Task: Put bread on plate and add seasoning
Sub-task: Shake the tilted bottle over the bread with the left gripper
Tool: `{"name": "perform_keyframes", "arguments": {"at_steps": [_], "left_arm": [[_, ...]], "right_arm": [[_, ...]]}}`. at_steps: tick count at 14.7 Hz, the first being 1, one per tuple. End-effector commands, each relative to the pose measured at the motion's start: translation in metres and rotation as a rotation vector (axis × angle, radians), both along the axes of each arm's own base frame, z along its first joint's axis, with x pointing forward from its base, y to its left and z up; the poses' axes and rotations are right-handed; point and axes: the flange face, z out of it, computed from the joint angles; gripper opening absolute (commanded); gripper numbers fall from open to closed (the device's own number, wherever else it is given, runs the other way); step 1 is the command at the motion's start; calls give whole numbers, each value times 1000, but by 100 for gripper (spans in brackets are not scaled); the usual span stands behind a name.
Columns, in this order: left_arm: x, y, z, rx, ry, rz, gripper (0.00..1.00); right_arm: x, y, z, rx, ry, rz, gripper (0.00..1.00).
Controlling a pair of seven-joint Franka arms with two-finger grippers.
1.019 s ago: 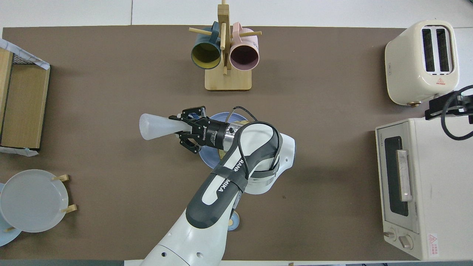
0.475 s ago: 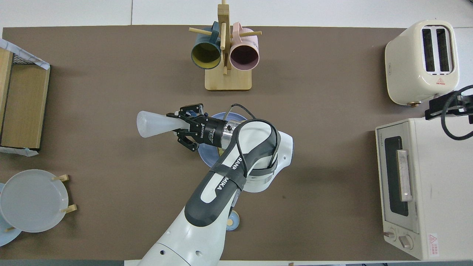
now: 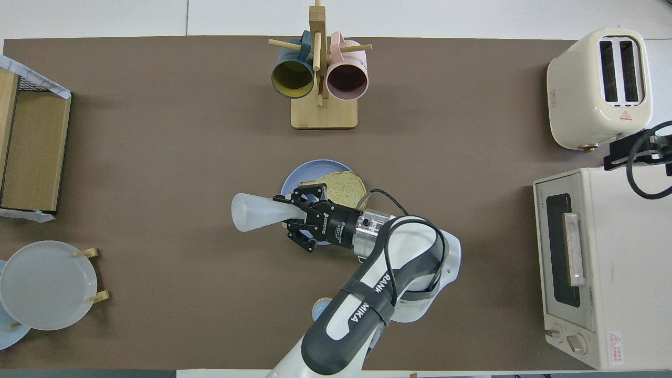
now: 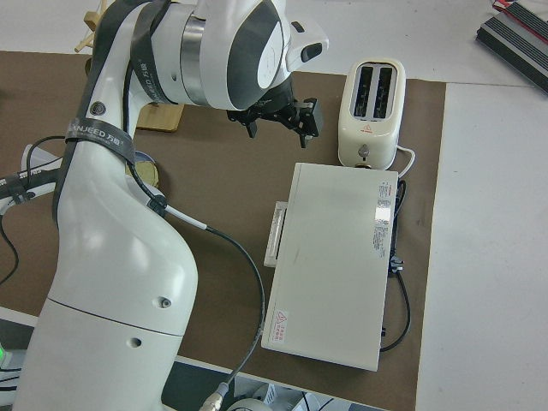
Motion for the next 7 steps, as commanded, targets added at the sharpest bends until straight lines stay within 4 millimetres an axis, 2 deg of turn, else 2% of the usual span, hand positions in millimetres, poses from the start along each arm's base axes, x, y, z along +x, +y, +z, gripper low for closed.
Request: {"name": "perform_keyframes", "arguments": {"at_steps": [1,5,7], "left_arm": [[1,-1,3,6,-8,26,0],[2,-1,2,3,-5,28,0],[12,6,1,0,-11,37,0]], "right_arm": [[-6,0,1,22,0,12,100],[-6,0,1,22,0,12,100],[-6,0,1,22,0,12,100]]}}
